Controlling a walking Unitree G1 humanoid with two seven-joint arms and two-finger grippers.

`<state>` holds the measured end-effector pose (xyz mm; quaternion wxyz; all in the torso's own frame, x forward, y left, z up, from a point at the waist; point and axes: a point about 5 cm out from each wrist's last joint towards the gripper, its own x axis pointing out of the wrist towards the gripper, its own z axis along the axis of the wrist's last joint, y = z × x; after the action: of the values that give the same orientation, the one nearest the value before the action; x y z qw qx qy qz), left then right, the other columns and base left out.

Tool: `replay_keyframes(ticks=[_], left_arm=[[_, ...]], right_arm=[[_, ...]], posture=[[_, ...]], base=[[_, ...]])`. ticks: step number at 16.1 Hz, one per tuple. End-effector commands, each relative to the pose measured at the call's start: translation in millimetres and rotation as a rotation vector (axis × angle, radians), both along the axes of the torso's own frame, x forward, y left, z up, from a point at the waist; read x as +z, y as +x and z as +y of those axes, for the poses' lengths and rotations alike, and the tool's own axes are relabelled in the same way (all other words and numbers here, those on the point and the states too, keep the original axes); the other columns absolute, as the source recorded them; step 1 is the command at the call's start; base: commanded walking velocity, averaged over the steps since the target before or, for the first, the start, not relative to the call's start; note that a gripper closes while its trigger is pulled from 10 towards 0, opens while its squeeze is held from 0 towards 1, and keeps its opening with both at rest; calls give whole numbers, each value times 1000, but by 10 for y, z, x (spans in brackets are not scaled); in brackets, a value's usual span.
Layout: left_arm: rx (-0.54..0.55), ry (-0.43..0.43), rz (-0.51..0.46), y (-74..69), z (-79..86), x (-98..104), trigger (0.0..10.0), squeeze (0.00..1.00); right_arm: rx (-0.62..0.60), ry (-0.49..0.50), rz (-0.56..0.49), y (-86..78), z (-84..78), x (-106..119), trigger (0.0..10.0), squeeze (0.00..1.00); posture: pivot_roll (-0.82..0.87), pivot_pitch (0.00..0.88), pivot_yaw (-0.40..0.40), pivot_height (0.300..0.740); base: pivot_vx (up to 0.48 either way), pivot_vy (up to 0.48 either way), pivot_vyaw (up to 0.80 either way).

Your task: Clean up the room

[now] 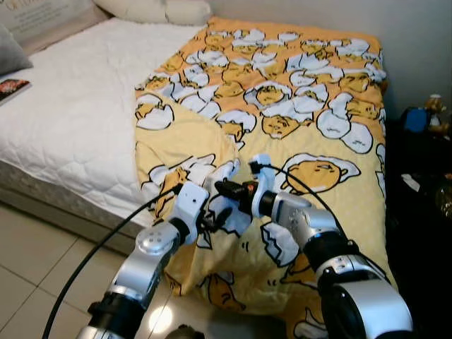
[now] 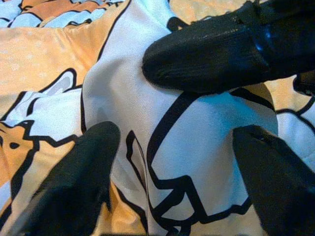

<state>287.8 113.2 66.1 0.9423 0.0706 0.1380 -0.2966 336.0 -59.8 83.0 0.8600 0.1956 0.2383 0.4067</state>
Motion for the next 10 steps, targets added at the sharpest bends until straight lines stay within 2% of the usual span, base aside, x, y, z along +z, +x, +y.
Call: replay_keyframes(ticks=[1,4,7,10], left_arm=[[-1,-40,3,27,18,15,0,0],[40,-52,22,53,35,-28,0,0],[-2,8,-4,59,7,-39,0,0],[22,-48,49,65,18,-68,0,0]], right_arm=[[16,16,-15,-7,21,45,0,0],[20,11,-14,-18,19,48,0,0],[29,6,-13,-37,28,52,0,0],[30,4,-15,-39,27,58,0,0]], posture=[[-17,0,44,740],[-19,0,43,740],[-15,0,41,740],[-18,0,43,740]], base=[[0,0,0],[0,0,0],[0,0,0],[0,0,0]])
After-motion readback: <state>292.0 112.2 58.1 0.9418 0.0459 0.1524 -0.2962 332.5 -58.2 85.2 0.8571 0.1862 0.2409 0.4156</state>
